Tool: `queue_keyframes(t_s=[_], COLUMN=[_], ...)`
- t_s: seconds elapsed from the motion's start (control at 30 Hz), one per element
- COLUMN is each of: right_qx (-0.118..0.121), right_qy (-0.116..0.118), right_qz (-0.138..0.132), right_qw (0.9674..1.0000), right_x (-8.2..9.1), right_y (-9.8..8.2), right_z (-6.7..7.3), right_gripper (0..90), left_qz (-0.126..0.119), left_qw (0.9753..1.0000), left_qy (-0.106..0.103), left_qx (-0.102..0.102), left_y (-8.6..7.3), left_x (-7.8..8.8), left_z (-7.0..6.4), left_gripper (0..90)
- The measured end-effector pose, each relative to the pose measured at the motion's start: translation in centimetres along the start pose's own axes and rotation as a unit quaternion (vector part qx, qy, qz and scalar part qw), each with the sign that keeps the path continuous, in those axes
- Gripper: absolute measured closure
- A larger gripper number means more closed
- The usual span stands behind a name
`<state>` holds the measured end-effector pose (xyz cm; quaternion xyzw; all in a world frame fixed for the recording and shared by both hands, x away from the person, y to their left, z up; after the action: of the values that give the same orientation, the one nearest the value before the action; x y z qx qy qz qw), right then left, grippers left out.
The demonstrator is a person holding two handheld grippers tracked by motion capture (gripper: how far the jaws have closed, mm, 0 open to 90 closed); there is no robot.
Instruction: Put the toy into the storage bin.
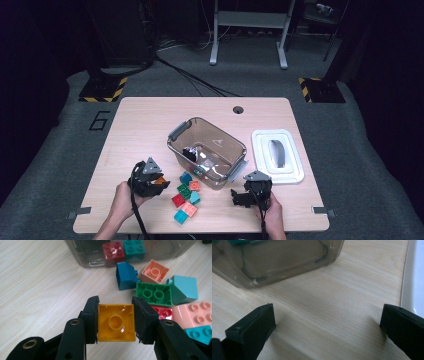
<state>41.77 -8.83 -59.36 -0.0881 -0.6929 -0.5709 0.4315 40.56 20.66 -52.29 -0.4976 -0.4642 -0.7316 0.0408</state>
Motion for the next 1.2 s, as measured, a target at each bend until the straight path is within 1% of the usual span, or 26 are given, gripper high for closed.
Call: queue_keyframes(t_s=[0.1, 0.13, 0.17, 0.2, 0.23, 0.27, 0.3, 0.37, 0.4, 0.43, 0.47, 0.5, 0.67, 0.8, 0.9, 0.97, 1.0, 1.03, 1.07, 1.1, 1.2], right_qx=[0.000, 0.000, 0.000, 0.000, 0.000, 0.000, 0.000, 0.000, 0.000, 0.000, 0.000, 0.000, 0.000, 0.000, 0.000, 0.000, 0.000, 0.000, 0.000, 0.000, 0.000], right_qy=[0.000, 0.000, 0.000, 0.000, 0.000, 0.000, 0.000, 0.000, 0.000, 0.000, 0.000, 0.000, 0.000, 0.000, 0.000, 0.000, 0.000, 0.000, 0.000, 0.000, 0.000], right_qz=[0.000, 0.000, 0.000, 0.000, 0.000, 0.000, 0.000, 0.000, 0.000, 0.000, 0.000, 0.000, 0.000, 0.000, 0.000, 0.000, 0.000, 0.000, 0.000, 0.000, 0.000], right_qw=[1.0000, 1.0000, 1.0000, 1.0000, 1.0000, 1.0000, 1.0000, 1.0000, 1.0000, 1.0000, 1.0000, 1.0000, 1.0000, 1.0000, 1.0000, 1.0000, 1.0000, 1.0000, 1.0000, 1.0000, 1.0000], right_x=[0.0, 0.0, 0.0, 0.0, 0.0, 0.0, 0.0, 0.0, 0.0, 0.0, 0.0, 0.0, 0.0, 0.0, 0.0, 0.0, 0.0, 0.0, 0.0, 0.0, 0.0], right_y=[0.0, 0.0, 0.0, 0.0, 0.0, 0.0, 0.0, 0.0, 0.0, 0.0, 0.0, 0.0, 0.0, 0.0, 0.0, 0.0, 0.0, 0.0, 0.0, 0.0, 0.0], right_z=[0.0, 0.0, 0.0, 0.0, 0.0, 0.0, 0.0, 0.0, 0.0, 0.0, 0.0, 0.0, 0.0, 0.0, 0.0, 0.0, 0.0, 0.0, 0.0, 0.0, 0.0], right_gripper=[0.0, 0.0, 0.0, 0.0, 0.0, 0.0, 0.0, 0.0, 0.0, 0.0, 0.0, 0.0, 0.0, 0.0, 0.0, 0.0, 0.0, 0.0, 0.0, 0.0, 0.0], left_qz=[-0.001, -0.004, -0.008, -0.005, -0.007, -0.009, -0.008, -0.008, -0.013, -0.010, -0.010, -0.008, -0.015, -0.020, -0.024, -0.029, -0.031, -0.036, -0.037, -0.037, -0.042], left_qw=[1.0000, 1.0000, 1.0000, 1.0000, 1.0000, 1.0000, 1.0000, 1.0000, 0.9999, 0.9999, 0.9999, 1.0000, 0.9999, 0.9998, 0.9996, 0.9995, 0.9994, 0.9992, 0.9991, 0.9992, 0.9989], left_qy=[0.001, 0.004, 0.002, -0.002, 0.001, 0.001, -0.001, -0.001, 0.001, -0.001, 0.003, 0.001, 0.002, 0.009, 0.013, 0.013, 0.016, 0.017, 0.019, 0.015, 0.020], left_qx=[-0.003, 0.000, 0.000, 0.003, -0.002, 0.000, -0.003, -0.002, -0.001, -0.003, -0.004, -0.004, -0.003, -0.001, -0.005, -0.001, -0.004, 0.002, -0.004, -0.001, -0.007], left_y=[0.6, 0.7, 1.0, 1.2, 1.4, 1.6, 1.8, 2.1, 2.3, 2.4, 2.6, 2.8, 3.7, 4.5, 5.2, 5.8, 6.0, 6.4, 6.6, 7.0, 8.0], left_x=[0.3, 0.3, 0.4, 0.6, 0.7, 0.8, 0.9, 1.1, 1.1, 1.2, 1.3, 1.4, 1.9, 2.5, 2.9, 3.1, 3.3, 3.4, 3.5, 3.6, 3.9], left_z=[0.4, 0.5, 0.6, 0.6, 0.9, 0.9, 1.0, 1.1, 1.2, 1.3, 1.4, 1.4, 1.7, 2.1, 2.4, 2.6, 2.7, 2.7, 2.9, 2.9, 3.1], left_gripper=[58.9, 58.8, 58.9, 58.8, 58.8, 58.8, 58.9, 58.8, 58.9, 58.8, 58.9, 58.9, 58.9, 58.9, 58.9, 58.9, 58.9, 58.9, 58.9, 58.9, 58.9])
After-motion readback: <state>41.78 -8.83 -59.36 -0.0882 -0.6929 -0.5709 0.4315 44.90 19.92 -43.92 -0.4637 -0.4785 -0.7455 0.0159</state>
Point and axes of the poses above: each handheld gripper's, and its own axes: x roughly backward along the jaws, y roughly out of its top, z roughly to its left, the point moved 9 cm from there along -x, roughly forward along the jaws, and after that the axes turned 2 degrees about y, right-handed, at the moved point
